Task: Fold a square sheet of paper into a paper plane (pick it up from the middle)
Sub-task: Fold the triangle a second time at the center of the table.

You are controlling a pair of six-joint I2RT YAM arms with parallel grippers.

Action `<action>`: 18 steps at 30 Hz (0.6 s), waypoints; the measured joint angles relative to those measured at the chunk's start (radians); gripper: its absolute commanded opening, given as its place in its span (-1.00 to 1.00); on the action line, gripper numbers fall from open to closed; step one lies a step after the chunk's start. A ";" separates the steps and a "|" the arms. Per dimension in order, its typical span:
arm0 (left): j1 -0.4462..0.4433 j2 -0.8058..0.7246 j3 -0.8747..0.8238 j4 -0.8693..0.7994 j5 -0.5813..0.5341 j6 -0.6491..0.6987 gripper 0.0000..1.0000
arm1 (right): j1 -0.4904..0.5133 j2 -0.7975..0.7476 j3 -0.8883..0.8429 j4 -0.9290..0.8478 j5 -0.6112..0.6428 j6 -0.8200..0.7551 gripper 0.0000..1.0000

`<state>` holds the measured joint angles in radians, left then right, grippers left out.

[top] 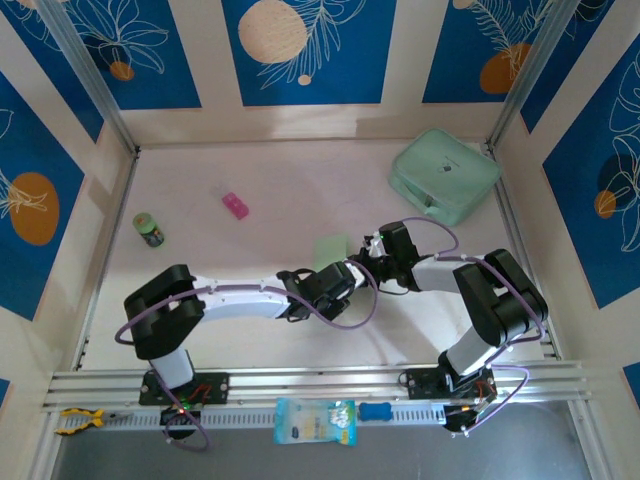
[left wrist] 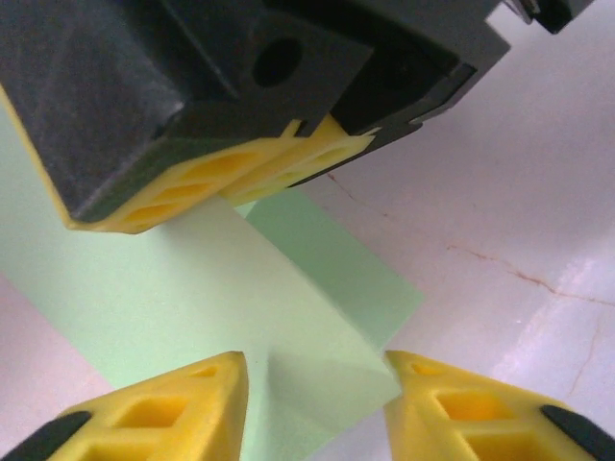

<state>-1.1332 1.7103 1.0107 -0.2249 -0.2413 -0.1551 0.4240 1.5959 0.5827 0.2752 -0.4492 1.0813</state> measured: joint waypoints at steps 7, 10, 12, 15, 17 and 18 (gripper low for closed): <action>0.000 -0.002 -0.003 0.002 -0.003 0.003 -0.60 | -0.010 0.000 0.000 -0.007 0.000 0.000 -0.66; 0.000 -0.005 -0.007 0.004 -0.005 0.001 -0.74 | -0.012 0.000 0.000 -0.007 0.000 0.000 -0.66; 0.000 -0.010 -0.010 0.004 -0.006 0.000 -0.83 | -0.012 0.000 0.000 -0.007 0.000 0.000 -0.65; 0.000 -0.017 -0.010 0.006 -0.007 -0.004 -0.97 | -0.013 0.000 0.000 -0.007 0.000 0.000 -0.65; 0.003 -0.021 -0.011 0.007 -0.006 -0.003 -1.00 | -0.013 0.000 -0.001 -0.010 0.007 0.000 -0.64; 0.007 -0.022 -0.012 0.008 -0.002 -0.004 -1.00 | -0.013 -0.002 -0.002 -0.016 0.013 0.001 -0.63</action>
<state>-1.1259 1.6882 0.9985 -0.2173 -0.2436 -0.1593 0.4107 1.5944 0.5812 0.2592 -0.4358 1.0821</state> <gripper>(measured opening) 0.054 0.177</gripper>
